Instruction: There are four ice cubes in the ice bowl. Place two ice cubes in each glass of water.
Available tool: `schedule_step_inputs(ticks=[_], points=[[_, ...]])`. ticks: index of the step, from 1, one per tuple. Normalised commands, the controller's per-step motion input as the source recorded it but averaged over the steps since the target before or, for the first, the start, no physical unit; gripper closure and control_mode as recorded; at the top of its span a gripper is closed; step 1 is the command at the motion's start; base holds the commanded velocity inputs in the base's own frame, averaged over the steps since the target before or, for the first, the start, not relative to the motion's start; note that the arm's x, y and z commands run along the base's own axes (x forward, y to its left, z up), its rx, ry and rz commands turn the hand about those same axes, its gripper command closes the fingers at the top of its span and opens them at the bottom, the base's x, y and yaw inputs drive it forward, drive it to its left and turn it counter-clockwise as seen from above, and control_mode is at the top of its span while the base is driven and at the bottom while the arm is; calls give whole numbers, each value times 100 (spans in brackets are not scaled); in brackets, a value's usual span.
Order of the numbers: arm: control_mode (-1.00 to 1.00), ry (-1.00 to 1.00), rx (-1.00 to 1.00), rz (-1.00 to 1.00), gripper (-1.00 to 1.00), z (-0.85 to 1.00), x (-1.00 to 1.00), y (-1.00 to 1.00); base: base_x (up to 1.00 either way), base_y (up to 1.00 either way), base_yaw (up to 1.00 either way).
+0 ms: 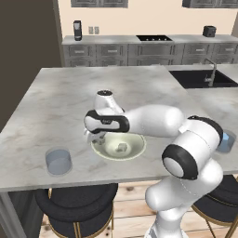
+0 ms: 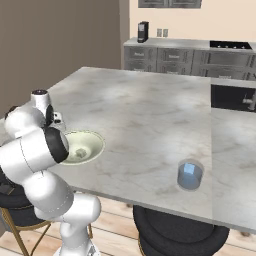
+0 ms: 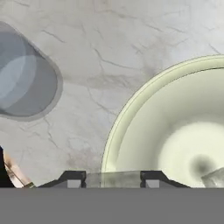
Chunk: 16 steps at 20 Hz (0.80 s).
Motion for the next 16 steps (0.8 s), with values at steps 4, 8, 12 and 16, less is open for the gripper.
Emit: schedule_step_inputs(ticks=[4,8,12,16], points=[[-100,8,0,34,100,39,-19,93,0,0,0],[-100,3,0,35,100,23,-38,76,0,0,0],[-100,0,0,31,100,-7,-13,72,0,0,0],[-100,-2,0,21,100,-13,15,47,0,0,0]])
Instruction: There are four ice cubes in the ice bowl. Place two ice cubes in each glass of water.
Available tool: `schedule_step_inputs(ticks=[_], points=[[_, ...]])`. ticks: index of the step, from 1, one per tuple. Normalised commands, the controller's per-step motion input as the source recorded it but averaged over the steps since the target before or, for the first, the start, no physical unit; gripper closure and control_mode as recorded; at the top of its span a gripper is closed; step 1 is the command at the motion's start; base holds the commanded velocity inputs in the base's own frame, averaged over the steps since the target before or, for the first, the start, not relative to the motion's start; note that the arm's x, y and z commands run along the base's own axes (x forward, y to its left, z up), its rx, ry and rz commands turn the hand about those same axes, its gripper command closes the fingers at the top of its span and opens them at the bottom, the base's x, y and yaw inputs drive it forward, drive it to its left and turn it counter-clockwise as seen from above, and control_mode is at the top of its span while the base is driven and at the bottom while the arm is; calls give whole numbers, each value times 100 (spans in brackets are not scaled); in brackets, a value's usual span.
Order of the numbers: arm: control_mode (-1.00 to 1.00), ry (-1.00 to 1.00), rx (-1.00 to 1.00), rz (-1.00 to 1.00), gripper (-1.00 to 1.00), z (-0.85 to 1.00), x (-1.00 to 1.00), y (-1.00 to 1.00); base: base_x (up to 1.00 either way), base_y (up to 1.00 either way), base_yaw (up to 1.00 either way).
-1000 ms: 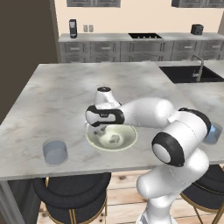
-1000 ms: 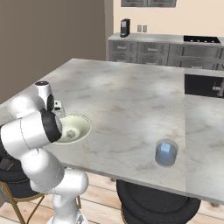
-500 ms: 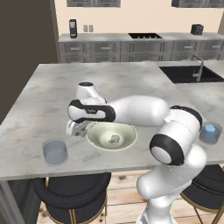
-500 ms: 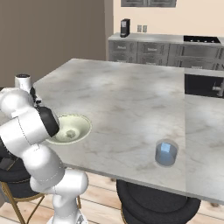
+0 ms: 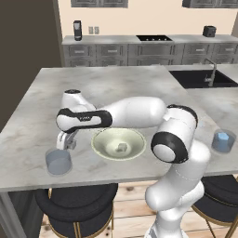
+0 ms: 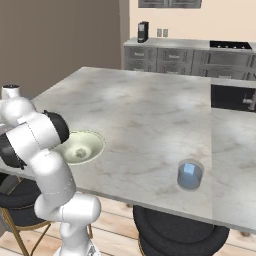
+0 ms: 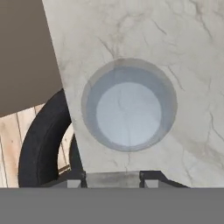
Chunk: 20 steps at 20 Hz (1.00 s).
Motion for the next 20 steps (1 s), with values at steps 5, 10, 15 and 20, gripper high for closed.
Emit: schedule_step_inputs(ticks=[5,10,15,20], points=[[-100,-1,0,17,100,-12,43,62,0,0,0],[-100,0,0,10,100,-30,30,49,0,0,0],[-100,0,-2,5,100,-37,13,23,0,0,0],[-100,0,-1,3,100,-34,0,0,0,0,0]])
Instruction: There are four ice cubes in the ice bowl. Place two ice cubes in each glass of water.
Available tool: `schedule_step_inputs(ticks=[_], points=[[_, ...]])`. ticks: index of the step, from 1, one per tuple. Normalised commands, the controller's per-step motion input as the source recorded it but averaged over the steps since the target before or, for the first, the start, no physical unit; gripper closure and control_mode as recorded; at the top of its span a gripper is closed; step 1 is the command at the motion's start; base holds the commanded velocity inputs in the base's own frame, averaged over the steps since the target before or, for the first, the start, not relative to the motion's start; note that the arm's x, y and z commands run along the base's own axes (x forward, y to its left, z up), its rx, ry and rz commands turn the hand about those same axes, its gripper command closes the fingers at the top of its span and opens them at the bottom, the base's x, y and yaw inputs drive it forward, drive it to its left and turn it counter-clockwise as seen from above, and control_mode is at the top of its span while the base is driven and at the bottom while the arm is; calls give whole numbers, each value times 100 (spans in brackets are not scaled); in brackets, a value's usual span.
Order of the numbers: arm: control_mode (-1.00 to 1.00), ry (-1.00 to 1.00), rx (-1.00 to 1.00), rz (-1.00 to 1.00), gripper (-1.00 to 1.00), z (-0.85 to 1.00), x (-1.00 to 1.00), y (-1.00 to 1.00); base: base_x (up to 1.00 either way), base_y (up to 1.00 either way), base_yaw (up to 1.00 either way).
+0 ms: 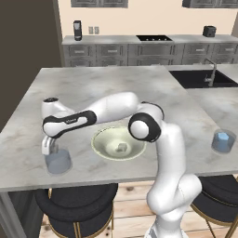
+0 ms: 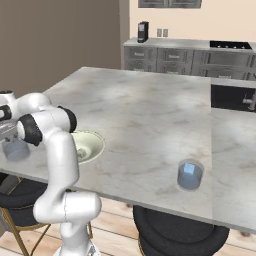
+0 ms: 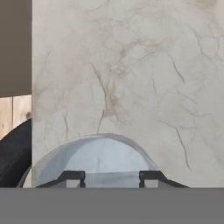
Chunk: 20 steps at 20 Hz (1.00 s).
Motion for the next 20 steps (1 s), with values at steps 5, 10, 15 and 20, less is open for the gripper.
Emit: schedule_step_inputs(ticks=[5,10,15,20], points=[[-100,0,0,0,100,-28,-7,-13,0,0,0],[-100,-2,0,-2,-100,-3,-66,-36,0,0,0],[-100,-10,0,-12,-100,0,-22,-22,0,0,0],[-100,-34,2,-1,-100,5,25,-7,0,0,0]])
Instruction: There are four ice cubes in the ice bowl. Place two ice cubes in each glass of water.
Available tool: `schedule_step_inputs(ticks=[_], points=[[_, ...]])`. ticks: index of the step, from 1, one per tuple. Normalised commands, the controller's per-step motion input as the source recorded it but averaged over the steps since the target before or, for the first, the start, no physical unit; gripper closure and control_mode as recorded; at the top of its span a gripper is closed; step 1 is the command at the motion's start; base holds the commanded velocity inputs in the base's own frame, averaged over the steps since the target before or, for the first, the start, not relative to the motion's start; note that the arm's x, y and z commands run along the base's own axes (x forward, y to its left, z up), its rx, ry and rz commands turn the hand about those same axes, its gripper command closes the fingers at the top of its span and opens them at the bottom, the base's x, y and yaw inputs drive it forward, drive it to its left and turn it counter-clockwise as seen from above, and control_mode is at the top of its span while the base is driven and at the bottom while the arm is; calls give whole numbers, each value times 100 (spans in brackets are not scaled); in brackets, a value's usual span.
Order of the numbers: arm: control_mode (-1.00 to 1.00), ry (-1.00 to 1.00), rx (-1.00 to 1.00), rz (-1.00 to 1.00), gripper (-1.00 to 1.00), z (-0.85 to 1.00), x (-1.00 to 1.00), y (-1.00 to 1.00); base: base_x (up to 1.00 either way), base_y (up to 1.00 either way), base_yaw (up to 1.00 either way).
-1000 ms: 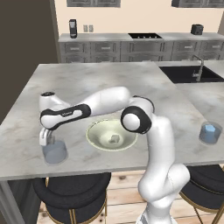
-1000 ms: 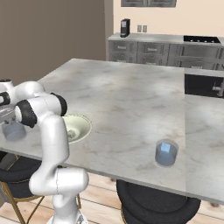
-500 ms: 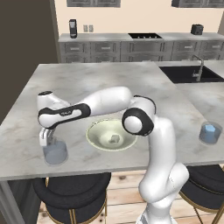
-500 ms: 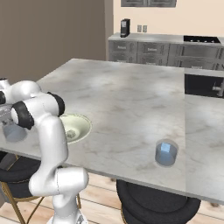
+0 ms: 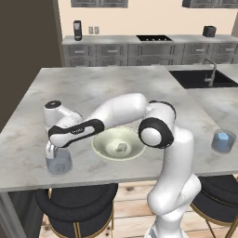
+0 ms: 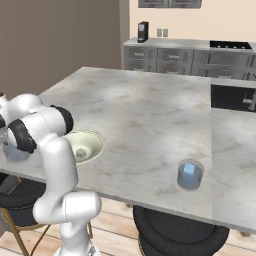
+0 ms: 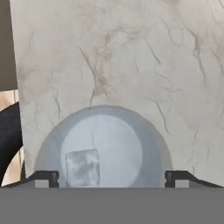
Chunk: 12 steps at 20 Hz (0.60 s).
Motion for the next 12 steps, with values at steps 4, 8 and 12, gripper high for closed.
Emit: schedule_step_inputs(ticks=[4,8,12], points=[[-100,-13,18,0,-100,88,-36,-81,0,0,0],[-100,2,27,-6,-100,93,-45,-100,0,0,0],[-100,4,16,-8,-100,29,-32,-100,0,0,0]])
